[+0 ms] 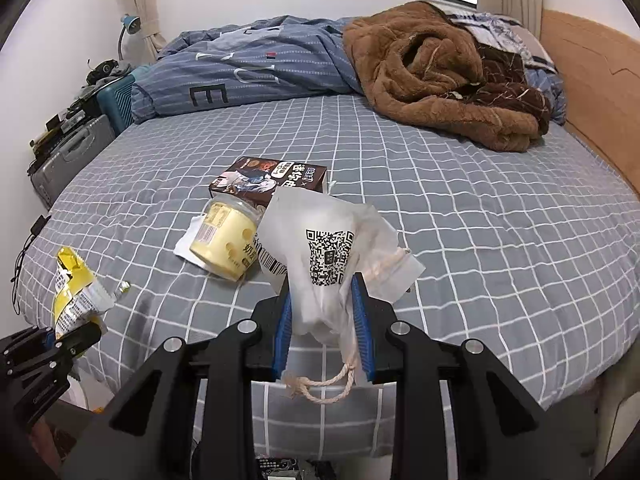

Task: Collect trash
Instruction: 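Lift the white bag and yellow wrapper and carry them over the bin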

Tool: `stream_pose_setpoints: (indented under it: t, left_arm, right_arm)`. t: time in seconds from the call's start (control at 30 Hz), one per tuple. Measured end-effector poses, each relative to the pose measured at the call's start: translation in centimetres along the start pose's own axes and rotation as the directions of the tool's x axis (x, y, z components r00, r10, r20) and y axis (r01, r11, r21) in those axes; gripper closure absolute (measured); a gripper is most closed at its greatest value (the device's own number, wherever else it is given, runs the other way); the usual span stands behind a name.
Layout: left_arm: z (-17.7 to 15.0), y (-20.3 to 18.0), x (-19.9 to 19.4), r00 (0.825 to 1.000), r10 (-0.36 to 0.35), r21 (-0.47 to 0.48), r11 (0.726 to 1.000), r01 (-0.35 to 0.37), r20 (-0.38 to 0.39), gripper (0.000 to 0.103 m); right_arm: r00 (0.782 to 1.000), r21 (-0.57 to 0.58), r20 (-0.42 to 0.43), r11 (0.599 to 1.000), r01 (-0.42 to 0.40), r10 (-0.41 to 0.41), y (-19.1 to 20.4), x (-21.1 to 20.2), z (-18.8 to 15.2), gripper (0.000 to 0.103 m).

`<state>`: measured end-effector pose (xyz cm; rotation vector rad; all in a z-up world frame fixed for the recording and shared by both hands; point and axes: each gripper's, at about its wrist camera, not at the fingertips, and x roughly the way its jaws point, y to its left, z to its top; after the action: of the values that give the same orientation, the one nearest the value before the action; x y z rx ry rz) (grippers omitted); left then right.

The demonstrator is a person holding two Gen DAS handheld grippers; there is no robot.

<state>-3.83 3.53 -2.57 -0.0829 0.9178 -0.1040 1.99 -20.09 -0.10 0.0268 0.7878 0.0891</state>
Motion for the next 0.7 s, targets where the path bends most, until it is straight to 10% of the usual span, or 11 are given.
stream_pose_setpoints:
  t: [0.7]
  left_arm:
    - [-5.3,-1.6,-4.5,1.0,-0.02,0.019,1.0,0.02,0.012,0.086]
  right_arm:
    - [0.999,-0.052,-0.017,0.998,-0.037,0.036,3.7,-5.9,-6.4,0.077]
